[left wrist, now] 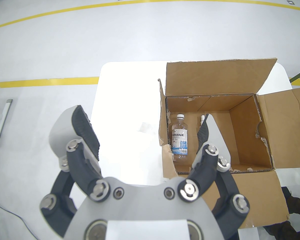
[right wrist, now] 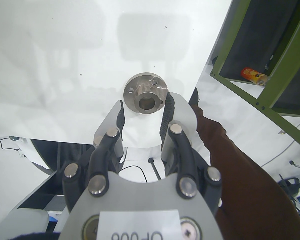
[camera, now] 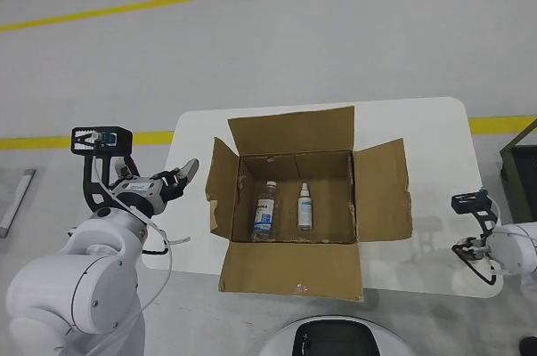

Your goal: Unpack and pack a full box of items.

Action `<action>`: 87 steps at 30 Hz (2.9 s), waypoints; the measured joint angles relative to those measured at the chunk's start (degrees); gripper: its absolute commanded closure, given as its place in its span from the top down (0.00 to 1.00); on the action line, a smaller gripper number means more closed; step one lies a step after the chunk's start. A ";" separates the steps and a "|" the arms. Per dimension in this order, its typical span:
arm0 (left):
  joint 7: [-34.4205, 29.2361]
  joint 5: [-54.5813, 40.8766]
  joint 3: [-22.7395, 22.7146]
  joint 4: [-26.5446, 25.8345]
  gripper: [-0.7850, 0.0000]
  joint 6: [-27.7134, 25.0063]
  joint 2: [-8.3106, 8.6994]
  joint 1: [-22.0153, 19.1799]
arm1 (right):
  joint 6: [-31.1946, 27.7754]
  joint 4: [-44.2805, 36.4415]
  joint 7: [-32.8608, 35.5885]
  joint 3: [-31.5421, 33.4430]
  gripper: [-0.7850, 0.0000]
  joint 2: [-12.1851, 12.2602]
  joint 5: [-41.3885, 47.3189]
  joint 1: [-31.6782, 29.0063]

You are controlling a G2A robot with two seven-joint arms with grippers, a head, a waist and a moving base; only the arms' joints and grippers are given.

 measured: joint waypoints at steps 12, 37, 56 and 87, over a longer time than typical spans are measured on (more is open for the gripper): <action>0.00 0.00 0.00 0.00 1.00 0.00 0.00 0.00 | 2.95 0.01 0.00 -0.64 0.46 2.93 2.86 -0.02; 0.00 0.00 0.00 0.00 1.00 0.00 0.00 0.00 | 6.67 3.82 0.00 -5.23 0.41 6.74 6.61 3.05; 0.00 0.00 0.00 0.00 1.00 0.00 0.00 0.00 | 7.94 5.78 0.00 -7.23 0.33 8.08 8.15 4.35; 0.00 0.00 0.00 0.00 1.00 0.00 0.00 0.00 | 13.63 -16.72 -38.83 10.12 0.00 4.49 56.08 3.46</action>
